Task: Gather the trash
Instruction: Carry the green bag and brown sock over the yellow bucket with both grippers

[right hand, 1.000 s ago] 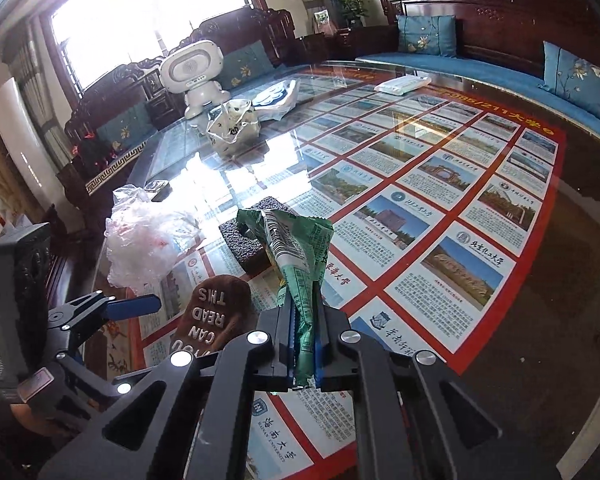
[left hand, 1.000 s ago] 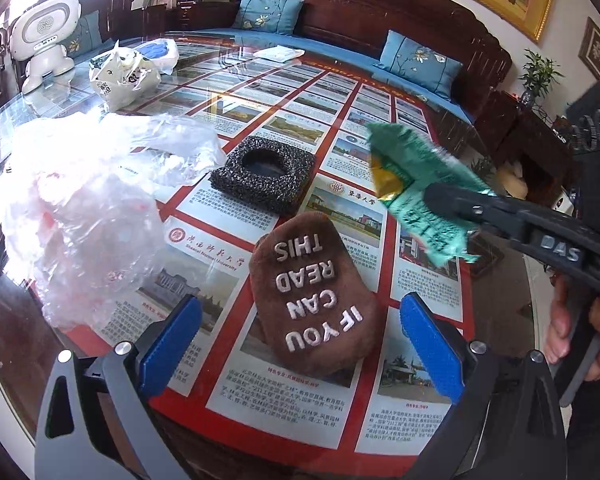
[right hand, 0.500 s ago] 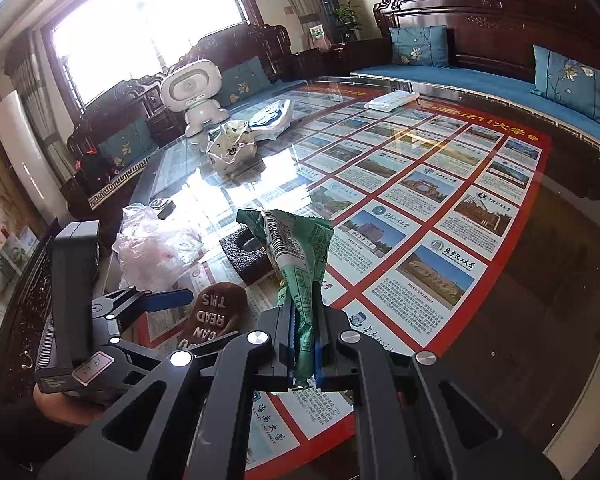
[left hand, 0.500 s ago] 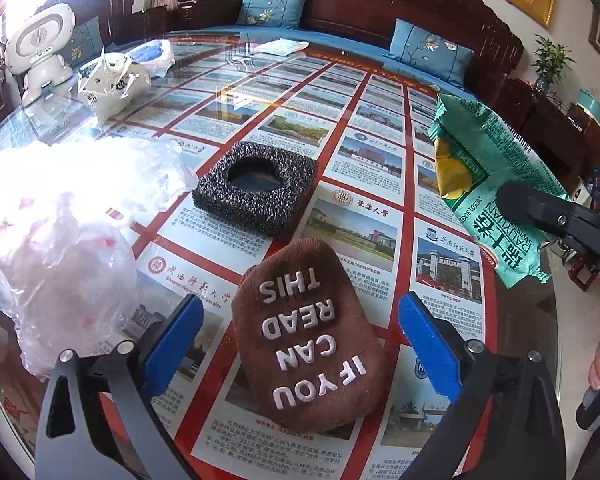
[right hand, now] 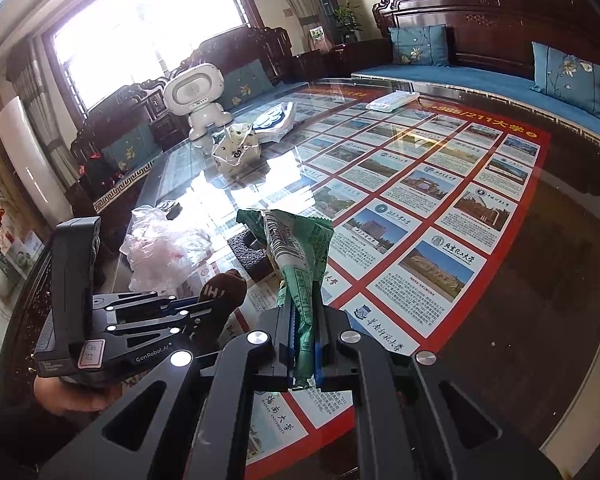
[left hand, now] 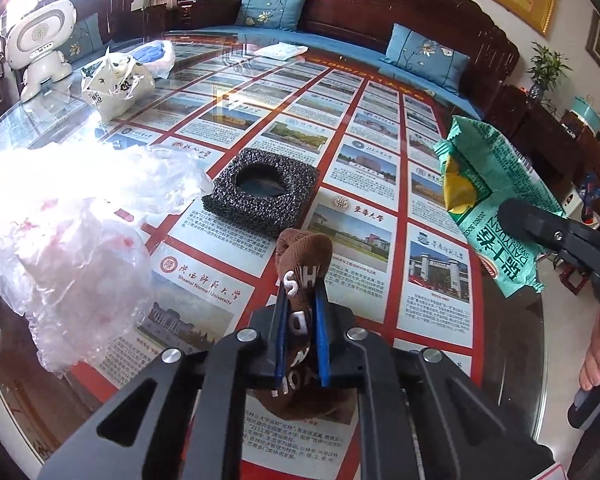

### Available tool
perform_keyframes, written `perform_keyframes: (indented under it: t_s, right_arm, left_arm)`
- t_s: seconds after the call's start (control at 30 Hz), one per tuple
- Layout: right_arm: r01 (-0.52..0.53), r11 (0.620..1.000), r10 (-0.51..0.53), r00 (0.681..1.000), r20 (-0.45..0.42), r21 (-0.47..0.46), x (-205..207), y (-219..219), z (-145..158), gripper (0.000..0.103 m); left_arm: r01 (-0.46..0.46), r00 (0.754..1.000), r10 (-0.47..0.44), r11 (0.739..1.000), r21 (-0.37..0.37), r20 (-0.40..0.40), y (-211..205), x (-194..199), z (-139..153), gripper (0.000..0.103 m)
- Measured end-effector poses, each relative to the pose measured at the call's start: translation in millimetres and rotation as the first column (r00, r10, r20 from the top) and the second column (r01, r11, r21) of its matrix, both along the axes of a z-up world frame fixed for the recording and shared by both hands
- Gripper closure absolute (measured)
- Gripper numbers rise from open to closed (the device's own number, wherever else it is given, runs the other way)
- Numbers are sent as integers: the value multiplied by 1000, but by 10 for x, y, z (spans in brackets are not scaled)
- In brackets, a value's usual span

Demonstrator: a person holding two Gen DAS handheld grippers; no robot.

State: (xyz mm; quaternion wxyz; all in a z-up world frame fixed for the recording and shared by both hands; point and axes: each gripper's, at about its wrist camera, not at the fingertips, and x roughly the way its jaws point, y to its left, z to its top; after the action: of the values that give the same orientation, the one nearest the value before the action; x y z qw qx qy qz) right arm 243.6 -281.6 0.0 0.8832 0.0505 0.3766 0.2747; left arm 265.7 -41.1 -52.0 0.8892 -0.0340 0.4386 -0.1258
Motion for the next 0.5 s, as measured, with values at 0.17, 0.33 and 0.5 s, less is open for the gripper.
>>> perform_keyframes:
  t_s: [0.17,0.33,0.5]
  right_arm:
    - [-3,1000,3,1000,15,-4,-91,12,77,96]
    - [-1,1000,1,1000,30,-7,-248,-16,146,96]
    - [30,1000,-30,999,43,-6,-463,-166,205,96]
  left_arm:
    - [33,999,-33,999,5,35,-63,-145,157,91]
    - [67,995,-69,998,19,74,-173,-303,329,91]
    - [112,989,-114,993,27,93,-342,-446,430,91]
